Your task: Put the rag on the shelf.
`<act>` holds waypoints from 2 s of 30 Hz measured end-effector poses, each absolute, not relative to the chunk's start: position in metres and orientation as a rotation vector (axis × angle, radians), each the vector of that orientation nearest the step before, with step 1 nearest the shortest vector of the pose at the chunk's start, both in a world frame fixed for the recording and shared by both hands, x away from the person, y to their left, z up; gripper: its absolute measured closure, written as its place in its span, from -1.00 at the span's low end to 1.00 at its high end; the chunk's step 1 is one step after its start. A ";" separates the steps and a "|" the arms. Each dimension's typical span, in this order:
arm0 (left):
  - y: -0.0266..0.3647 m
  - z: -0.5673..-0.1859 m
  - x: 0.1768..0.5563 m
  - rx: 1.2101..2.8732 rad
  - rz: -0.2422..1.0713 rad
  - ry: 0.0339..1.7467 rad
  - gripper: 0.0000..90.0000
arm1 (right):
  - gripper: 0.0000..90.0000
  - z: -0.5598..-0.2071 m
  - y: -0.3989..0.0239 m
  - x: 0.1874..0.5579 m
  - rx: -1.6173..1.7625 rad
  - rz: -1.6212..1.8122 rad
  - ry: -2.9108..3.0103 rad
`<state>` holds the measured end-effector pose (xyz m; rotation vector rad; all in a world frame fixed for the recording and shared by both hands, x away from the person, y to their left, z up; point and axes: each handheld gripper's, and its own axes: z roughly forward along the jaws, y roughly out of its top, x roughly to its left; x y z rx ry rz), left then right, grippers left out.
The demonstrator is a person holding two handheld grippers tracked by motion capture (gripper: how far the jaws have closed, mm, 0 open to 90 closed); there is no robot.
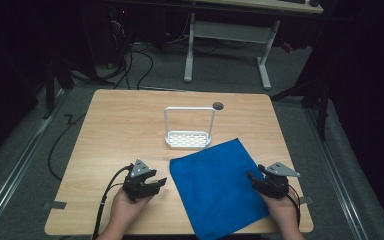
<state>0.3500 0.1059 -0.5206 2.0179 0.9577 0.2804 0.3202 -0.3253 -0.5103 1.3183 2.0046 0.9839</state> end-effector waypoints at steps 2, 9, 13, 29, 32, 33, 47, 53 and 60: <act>0.105 -0.521 0.351 2.022 0.276 0.954 0.05 | 0.01 -0.511 -0.324 0.320 1.319 0.987 2.008; 0.096 -0.522 0.351 2.047 0.278 0.924 0.04 | 0.00 -0.509 -0.324 0.317 1.290 0.989 2.006; 0.095 -0.521 0.349 2.046 0.276 0.918 0.04 | 0.00 -0.507 -0.324 0.317 1.287 0.993 2.001; 0.064 -0.520 0.335 2.089 0.220 0.822 0.09 | 0.12 -0.504 -0.325 0.316 1.296 1.007 2.010; 0.053 -0.521 0.331 2.112 0.215 0.792 0.13 | 0.16 -0.504 -0.326 0.316 1.295 1.009 2.018; 0.049 -0.521 0.329 2.120 0.212 0.779 0.14 | 0.17 -0.504 -0.326 0.316 1.295 1.009 2.021; 0.014 -0.527 0.312 2.201 0.118 0.665 0.55 | 1.00 -0.504 -0.337 0.318 1.330 0.949 2.035; 0.013 -0.528 0.312 2.212 0.128 0.661 0.76 | 1.00 -0.510 -0.343 0.323 1.361 0.891 2.064; 0.016 -0.528 0.314 2.213 0.126 0.656 0.85 | 1.00 -0.523 -0.336 0.329 1.374 0.816 2.142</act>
